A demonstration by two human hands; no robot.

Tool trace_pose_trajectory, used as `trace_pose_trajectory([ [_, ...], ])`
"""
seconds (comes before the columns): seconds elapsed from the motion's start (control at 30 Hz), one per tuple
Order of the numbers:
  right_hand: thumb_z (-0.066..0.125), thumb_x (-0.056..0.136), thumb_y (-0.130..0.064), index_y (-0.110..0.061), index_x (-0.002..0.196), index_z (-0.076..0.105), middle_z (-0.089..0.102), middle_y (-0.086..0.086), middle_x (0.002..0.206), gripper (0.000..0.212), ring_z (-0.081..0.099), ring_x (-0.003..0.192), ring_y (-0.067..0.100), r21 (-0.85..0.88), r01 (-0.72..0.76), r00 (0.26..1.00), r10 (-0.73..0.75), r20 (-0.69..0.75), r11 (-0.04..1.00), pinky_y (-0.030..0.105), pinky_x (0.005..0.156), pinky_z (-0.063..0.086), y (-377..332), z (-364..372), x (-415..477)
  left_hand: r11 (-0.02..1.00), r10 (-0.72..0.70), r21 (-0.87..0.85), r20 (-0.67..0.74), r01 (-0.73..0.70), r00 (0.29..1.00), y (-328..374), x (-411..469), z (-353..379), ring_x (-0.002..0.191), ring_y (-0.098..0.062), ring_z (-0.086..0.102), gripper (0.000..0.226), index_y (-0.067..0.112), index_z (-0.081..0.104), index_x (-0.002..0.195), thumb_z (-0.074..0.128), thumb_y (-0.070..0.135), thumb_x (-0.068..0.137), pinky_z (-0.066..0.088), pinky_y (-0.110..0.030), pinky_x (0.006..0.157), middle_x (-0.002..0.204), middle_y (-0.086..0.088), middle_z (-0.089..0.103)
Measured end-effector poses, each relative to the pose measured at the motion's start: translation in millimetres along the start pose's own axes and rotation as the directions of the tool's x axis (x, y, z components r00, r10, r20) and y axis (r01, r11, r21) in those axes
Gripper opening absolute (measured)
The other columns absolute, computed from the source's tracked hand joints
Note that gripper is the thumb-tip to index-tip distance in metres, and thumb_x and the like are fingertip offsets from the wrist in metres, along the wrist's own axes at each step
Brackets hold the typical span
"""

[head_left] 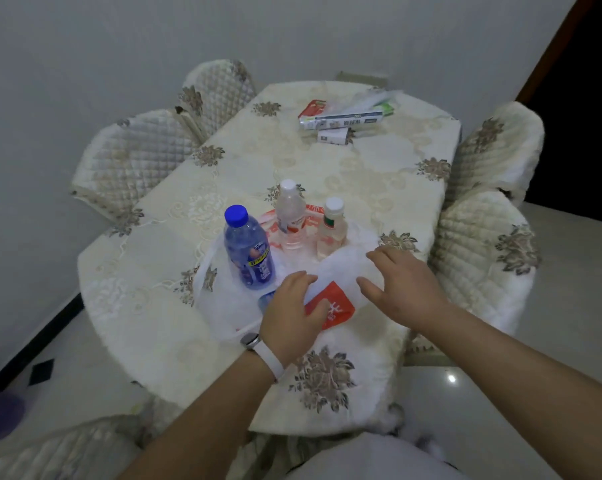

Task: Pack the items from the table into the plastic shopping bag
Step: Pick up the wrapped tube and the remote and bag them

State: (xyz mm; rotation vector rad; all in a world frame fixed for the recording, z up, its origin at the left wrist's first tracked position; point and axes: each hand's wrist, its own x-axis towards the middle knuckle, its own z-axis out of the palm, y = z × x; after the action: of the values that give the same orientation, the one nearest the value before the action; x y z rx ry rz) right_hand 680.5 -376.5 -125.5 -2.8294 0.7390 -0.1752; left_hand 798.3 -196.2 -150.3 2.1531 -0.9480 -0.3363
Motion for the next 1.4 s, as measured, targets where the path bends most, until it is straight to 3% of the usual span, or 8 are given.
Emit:
trace_pose_trajectory([
  [0.17, 0.042, 0.083, -0.059, -0.015, 0.119, 0.062, 0.062, 0.006, 0.122, 0.060, 0.056, 0.109, 0.029, -0.031, 0.104, 0.994, -0.105, -0.023, 0.994, 0.041, 0.084, 0.049, 45.7, -22.7, -28.1, 0.961, 0.139, 0.232, 0.052, -0.148, 0.989, 56.0, -8.6, 34.5, 0.129, -0.024, 0.049, 0.050, 0.014, 0.058, 0.130, 0.060, 0.036, 0.085, 0.039, -0.036, 0.107, 0.141, -0.008, 0.052],
  [0.37, 0.044, 0.083, -0.055, -0.016, 0.119, 0.065, 0.063, 0.005, 0.121, 0.058, 0.057, 0.112, 0.027, -0.050, 0.120, 0.988, -0.124, -0.095, 0.992, 0.040, 0.090, 0.047, 151.2, -71.4, -85.7, 0.817, 0.375, 0.417, 0.140, -0.398, 0.916, 153.8, -8.2, 100.7, 0.115, -0.033, 0.058, 0.046, 0.014, 0.059, 0.126, 0.057, 0.039, 0.087, 0.050, -0.046, 0.094, 0.130, -0.014, 0.059],
  [0.47, 0.042, 0.084, -0.055, -0.016, 0.117, 0.065, 0.064, 0.006, 0.121, 0.056, 0.057, 0.112, 0.028, -0.045, 0.081, 0.990, -0.085, -0.109, 0.996, 0.041, 0.091, 0.046, 210.6, -88.8, -115.0, 0.753, 0.452, 0.454, 0.171, -0.477, 0.875, 200.5, -2.6, 139.1, 0.112, -0.034, 0.058, 0.043, 0.015, 0.060, 0.125, 0.063, 0.033, 0.086, 0.049, -0.044, 0.091, 0.127, -0.014, 0.060],
  [0.63, 0.049, 0.083, -0.052, -0.017, 0.119, 0.064, 0.063, 0.006, 0.120, 0.052, 0.057, 0.111, 0.028, -0.060, -0.013, 0.987, 0.003, -0.161, 0.998, 0.040, 0.089, 0.045, 291.3, -109.7, -160.6, 0.645, 0.523, 0.492, 0.273, -0.585, 0.807, 270.1, 7.3, 194.6, 0.112, -0.033, 0.056, 0.045, 0.018, 0.060, 0.126, 0.054, 0.040, 0.088, 0.046, -0.044, 0.092, 0.128, -0.011, 0.060],
  [1.03, 0.048, 0.085, -0.049, -0.016, 0.117, 0.065, 0.063, 0.007, 0.121, 0.049, 0.055, 0.113, 0.030, -0.095, -0.221, 0.949, 0.192, -0.249, 0.971, 0.042, 0.094, 0.043, 423.4, -127.4, -227.1, 0.508, 0.702, 0.327, 0.379, -0.797, 0.603, 369.6, 59.2, 330.0, 0.110, -0.034, 0.057, 0.043, 0.015, 0.064, 0.121, 0.057, 0.039, 0.085, 0.047, -0.046, 0.090, 0.125, -0.012, 0.061],
  [1.4, 0.045, 0.087, -0.046, -0.015, 0.120, 0.064, 0.062, 0.007, 0.125, 0.049, 0.056, 0.115, 0.030, -0.158, -0.327, 0.936, 0.296, -0.188, 0.932, 0.043, 0.094, 0.046, 560.8, -144.7, -153.3, 0.502, 0.746, 0.198, 0.394, -0.842, 0.537, 430.8, 184.8, 447.8, 0.118, -0.031, 0.056, 0.045, 0.017, 0.060, 0.126, 0.051, 0.040, 0.088, 0.047, -0.047, 0.096, 0.130, -0.011, 0.059],
])
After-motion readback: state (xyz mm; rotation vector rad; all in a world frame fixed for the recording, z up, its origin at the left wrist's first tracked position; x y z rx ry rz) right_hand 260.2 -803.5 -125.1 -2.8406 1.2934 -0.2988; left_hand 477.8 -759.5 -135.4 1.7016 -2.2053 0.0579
